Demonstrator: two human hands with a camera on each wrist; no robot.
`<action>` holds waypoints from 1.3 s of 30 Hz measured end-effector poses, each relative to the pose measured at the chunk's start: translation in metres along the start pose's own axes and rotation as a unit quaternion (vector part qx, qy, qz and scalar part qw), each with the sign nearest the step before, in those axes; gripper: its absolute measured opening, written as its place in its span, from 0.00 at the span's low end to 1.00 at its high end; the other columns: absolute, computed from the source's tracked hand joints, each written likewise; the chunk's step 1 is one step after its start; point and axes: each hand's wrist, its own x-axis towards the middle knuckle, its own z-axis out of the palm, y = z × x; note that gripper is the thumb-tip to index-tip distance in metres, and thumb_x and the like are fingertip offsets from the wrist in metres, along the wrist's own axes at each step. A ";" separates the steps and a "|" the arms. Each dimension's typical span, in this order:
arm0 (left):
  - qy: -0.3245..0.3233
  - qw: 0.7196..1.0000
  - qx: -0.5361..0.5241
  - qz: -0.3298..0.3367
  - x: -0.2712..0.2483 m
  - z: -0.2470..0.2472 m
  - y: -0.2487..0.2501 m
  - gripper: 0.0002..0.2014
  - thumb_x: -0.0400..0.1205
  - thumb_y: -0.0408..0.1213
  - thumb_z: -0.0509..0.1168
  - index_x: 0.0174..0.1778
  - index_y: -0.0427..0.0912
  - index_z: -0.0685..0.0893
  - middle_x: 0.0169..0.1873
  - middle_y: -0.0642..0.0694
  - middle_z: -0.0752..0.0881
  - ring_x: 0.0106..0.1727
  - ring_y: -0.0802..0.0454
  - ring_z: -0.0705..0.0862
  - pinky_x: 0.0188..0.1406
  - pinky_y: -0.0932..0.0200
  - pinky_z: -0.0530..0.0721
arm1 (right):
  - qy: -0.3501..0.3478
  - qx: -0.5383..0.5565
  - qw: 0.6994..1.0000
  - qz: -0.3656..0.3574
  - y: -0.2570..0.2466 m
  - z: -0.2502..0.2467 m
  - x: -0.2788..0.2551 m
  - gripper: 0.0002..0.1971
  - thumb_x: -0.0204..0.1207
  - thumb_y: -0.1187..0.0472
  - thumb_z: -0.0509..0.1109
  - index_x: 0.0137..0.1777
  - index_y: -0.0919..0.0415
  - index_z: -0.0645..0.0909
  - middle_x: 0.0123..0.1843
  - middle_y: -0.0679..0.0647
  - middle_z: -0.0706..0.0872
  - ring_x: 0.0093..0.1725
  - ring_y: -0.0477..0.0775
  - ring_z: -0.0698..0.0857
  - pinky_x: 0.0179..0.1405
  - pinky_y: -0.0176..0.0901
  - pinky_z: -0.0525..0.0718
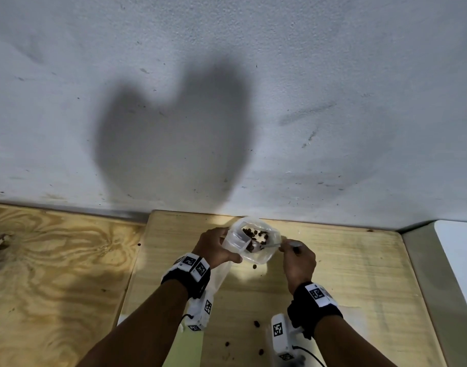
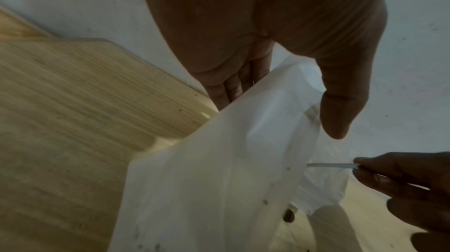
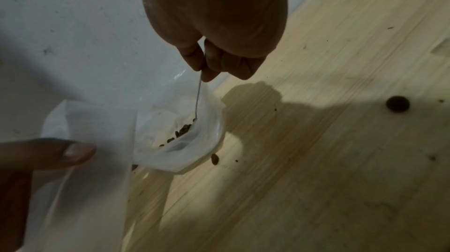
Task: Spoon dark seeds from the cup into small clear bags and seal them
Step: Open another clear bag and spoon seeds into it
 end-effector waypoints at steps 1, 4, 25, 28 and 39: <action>-0.007 1.000 -0.001 0.004 0.000 0.001 0.001 0.38 0.53 0.47 0.84 0.61 0.53 0.85 0.50 0.57 0.89 0.50 0.57 0.86 0.51 0.60 0.84 | -0.004 -0.010 1.000 -0.004 0.000 0.002 -0.001 0.06 0.74 0.66 0.73 0.39 0.59 0.90 0.41 0.50 0.92 0.47 0.55 0.89 0.55 0.51 0.86; -0.015 1.000 -0.005 0.015 -0.002 0.004 0.004 0.38 0.54 0.45 0.85 0.63 0.55 0.84 0.50 0.57 0.89 0.50 0.58 0.86 0.53 0.57 0.86 | -0.004 -0.032 0.999 -0.002 -0.001 0.013 -0.002 0.05 0.73 0.67 0.73 0.40 0.60 0.90 0.42 0.51 0.91 0.49 0.57 0.89 0.55 0.50 0.86; -0.014 1.000 -0.002 -0.014 -0.004 -0.005 0.001 0.39 0.52 0.48 0.85 0.62 0.50 0.84 0.51 0.54 0.89 0.50 0.56 0.87 0.50 0.60 0.84 | -0.001 0.095 0.992 0.087 -0.002 0.001 0.001 0.10 0.70 0.65 0.77 0.34 0.50 0.93 0.41 0.52 0.94 0.35 0.51 0.80 0.39 0.46 0.77; -0.009 1.000 0.008 -0.009 -0.002 -0.006 0.002 0.45 0.51 0.48 0.84 0.67 0.48 0.82 0.57 0.51 0.88 0.54 0.53 0.86 0.56 0.55 0.85 | -0.007 0.112 0.991 0.072 -0.008 -0.013 0.006 0.07 0.72 0.67 0.76 0.38 0.56 0.93 0.40 0.53 0.93 0.30 0.47 0.77 0.34 0.39 0.73; 0.027 0.999 0.027 -0.011 -0.006 0.001 0.002 0.45 0.56 0.38 0.86 0.72 0.44 0.77 0.64 0.48 0.84 0.60 0.52 0.82 0.55 0.64 0.77 | -0.059 0.136 0.989 0.000 -0.046 -0.051 0.002 0.05 0.74 0.73 0.74 0.41 0.66 0.90 0.31 0.52 0.86 0.24 0.41 0.75 0.27 0.35 0.70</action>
